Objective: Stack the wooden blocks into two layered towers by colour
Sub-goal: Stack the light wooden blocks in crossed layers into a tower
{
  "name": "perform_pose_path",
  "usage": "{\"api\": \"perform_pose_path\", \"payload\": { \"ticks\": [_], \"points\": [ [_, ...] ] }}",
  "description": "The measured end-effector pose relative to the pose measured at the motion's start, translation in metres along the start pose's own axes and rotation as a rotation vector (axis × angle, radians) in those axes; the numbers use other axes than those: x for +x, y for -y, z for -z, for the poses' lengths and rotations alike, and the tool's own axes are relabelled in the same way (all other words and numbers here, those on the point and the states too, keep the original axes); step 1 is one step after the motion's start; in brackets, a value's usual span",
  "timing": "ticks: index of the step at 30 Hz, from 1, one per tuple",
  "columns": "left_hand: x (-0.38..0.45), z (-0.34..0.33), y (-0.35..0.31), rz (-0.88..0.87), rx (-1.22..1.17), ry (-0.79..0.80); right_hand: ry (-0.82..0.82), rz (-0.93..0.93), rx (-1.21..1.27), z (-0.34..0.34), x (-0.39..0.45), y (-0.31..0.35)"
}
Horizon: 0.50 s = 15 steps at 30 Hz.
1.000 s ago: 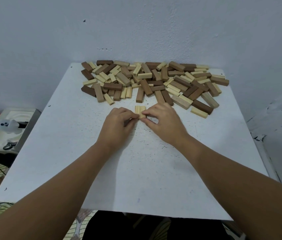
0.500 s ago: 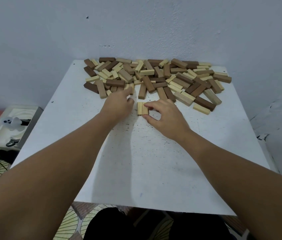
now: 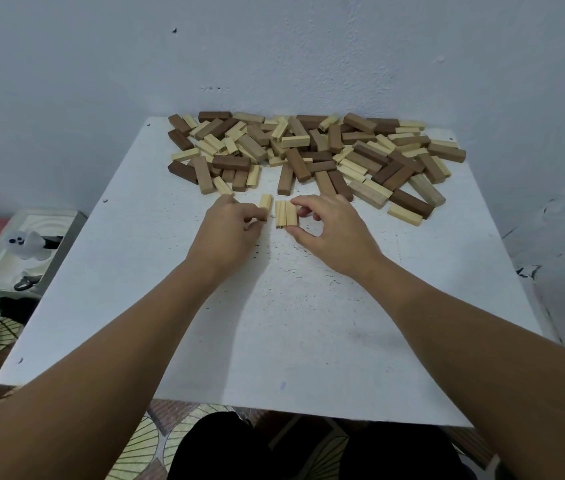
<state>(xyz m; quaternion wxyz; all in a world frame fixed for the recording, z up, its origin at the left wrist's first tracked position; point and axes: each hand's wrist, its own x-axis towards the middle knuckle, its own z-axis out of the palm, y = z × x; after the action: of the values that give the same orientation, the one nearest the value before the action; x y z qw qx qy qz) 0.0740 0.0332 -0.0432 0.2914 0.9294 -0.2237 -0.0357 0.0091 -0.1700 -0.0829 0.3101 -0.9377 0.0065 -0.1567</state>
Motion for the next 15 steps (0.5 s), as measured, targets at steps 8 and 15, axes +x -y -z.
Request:
{"api": "perform_pose_path", "payload": {
  "ticks": [8, 15],
  "points": [
    [-0.001, 0.004, -0.003, 0.05, -0.162, 0.025, 0.02, -0.03, 0.011, 0.003, -0.001, 0.004],
    [0.006, 0.01, 0.003, 0.115, -0.249, 0.075, 0.036, -0.082, 0.061, 0.005, -0.003, 0.006]
  ]
}}
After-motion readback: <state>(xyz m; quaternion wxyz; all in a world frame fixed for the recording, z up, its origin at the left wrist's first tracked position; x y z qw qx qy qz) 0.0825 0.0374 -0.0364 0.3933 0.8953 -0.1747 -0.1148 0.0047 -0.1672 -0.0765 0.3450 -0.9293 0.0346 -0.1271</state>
